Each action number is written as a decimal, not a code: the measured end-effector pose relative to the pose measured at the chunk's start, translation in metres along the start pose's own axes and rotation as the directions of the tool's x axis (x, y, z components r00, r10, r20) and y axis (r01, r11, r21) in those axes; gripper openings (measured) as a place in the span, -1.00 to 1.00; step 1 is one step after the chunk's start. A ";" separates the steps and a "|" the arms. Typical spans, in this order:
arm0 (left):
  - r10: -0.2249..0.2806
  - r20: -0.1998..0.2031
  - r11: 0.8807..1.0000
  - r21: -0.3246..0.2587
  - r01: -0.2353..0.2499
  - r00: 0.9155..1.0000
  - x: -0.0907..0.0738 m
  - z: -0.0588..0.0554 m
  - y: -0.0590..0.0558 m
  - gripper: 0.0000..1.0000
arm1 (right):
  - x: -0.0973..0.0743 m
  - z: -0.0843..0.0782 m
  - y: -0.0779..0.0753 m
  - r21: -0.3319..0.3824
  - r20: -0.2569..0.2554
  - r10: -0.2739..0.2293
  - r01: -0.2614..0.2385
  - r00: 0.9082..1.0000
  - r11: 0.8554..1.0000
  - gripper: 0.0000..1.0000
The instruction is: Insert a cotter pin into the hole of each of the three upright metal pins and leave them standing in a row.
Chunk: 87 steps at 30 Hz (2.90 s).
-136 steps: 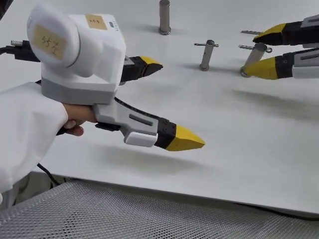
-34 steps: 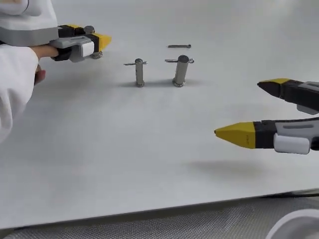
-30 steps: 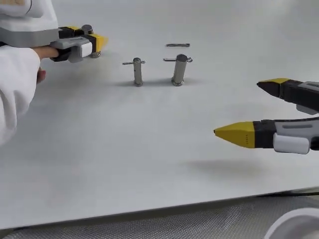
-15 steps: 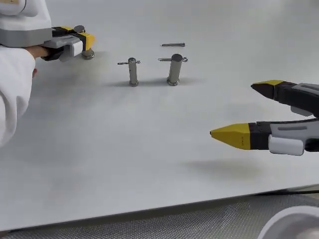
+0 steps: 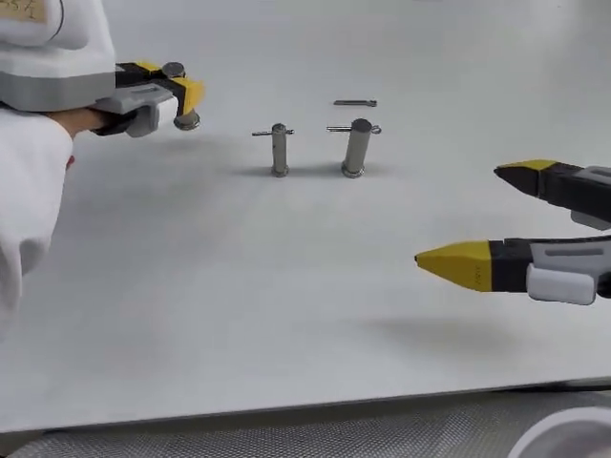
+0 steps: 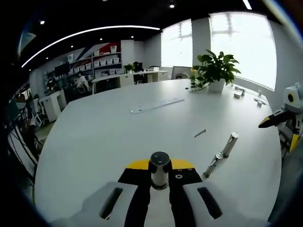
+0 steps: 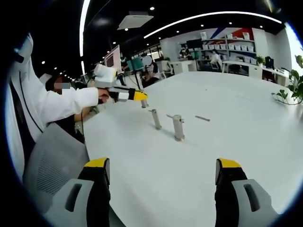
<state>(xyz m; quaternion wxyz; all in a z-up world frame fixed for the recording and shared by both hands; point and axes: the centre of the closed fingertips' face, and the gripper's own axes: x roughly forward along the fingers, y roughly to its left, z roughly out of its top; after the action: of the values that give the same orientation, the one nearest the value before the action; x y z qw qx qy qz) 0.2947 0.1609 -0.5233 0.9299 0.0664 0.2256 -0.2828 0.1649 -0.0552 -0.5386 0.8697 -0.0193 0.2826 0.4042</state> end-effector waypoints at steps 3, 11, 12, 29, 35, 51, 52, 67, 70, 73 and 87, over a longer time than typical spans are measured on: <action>0.025 -0.003 0.998 -0.053 -0.026 1.000 -0.012 -0.003 -0.007 -0.80 | -0.001 0.000 0.001 0.001 0.004 0.000 0.000 1.000 1.000 0.81; 0.053 -0.063 0.997 -0.052 -0.057 0.997 -0.025 -0.027 -0.039 -0.80 | -0.008 -0.005 0.004 -0.010 0.002 0.008 -0.008 1.000 1.000 0.81; 0.050 -0.060 0.998 -0.046 -0.053 0.997 -0.025 -0.028 -0.045 -0.80 | -0.008 -0.005 0.004 -0.010 0.002 0.008 -0.008 1.000 1.000 0.81; 0.085 -0.093 0.985 -0.141 -0.098 0.992 -0.012 -0.043 -0.086 -0.80 | -0.014 -0.012 0.006 0.003 0.007 0.003 -0.003 1.000 1.000 0.80; 0.092 -0.093 0.980 -0.169 -0.107 0.991 -0.011 -0.048 -0.092 -0.80 | -0.012 -0.011 0.012 0.005 0.007 0.006 -0.006 1.000 1.000 0.80; 0.126 -0.113 0.974 -0.176 -0.145 0.986 -0.011 -0.062 -0.101 -0.80 | -0.009 -0.011 0.021 0.000 -0.008 0.023 -0.023 1.000 1.000 0.79; 0.127 -0.113 0.973 -0.177 -0.146 0.985 -0.011 -0.061 -0.101 -0.80 | -0.008 -0.012 0.020 0.000 -0.013 0.023 -0.023 1.000 1.000 0.79; 0.134 -0.063 0.986 -0.086 -0.139 0.989 -0.012 -0.055 -0.103 -0.75 | -0.006 -0.015 0.020 0.006 -0.017 0.030 -0.030 0.999 1.000 0.78; 0.124 -0.091 0.987 -0.087 -0.132 0.988 -0.013 -0.056 -0.102 -0.42 | -0.005 -0.014 0.022 0.006 -0.018 0.035 -0.035 0.999 0.999 0.78; 0.087 -0.116 0.990 -0.096 -0.098 0.989 -0.015 -0.060 -0.103 -0.18 | -0.005 -0.014 0.022 0.005 -0.019 0.036 -0.036 0.999 0.999 0.77; -0.133 -0.146 0.984 -0.138 0.113 0.980 -0.041 -0.061 -0.108 0.92 | -0.010 -0.015 0.013 0.003 -0.026 0.020 -0.020 0.999 1.000 0.77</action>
<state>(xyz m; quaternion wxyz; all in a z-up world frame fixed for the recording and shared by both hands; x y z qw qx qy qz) 0.1813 0.1067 -0.5586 0.8927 0.0140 0.3184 -0.3186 0.1431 -0.0575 -0.5434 0.8620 -0.0206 0.2945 0.4121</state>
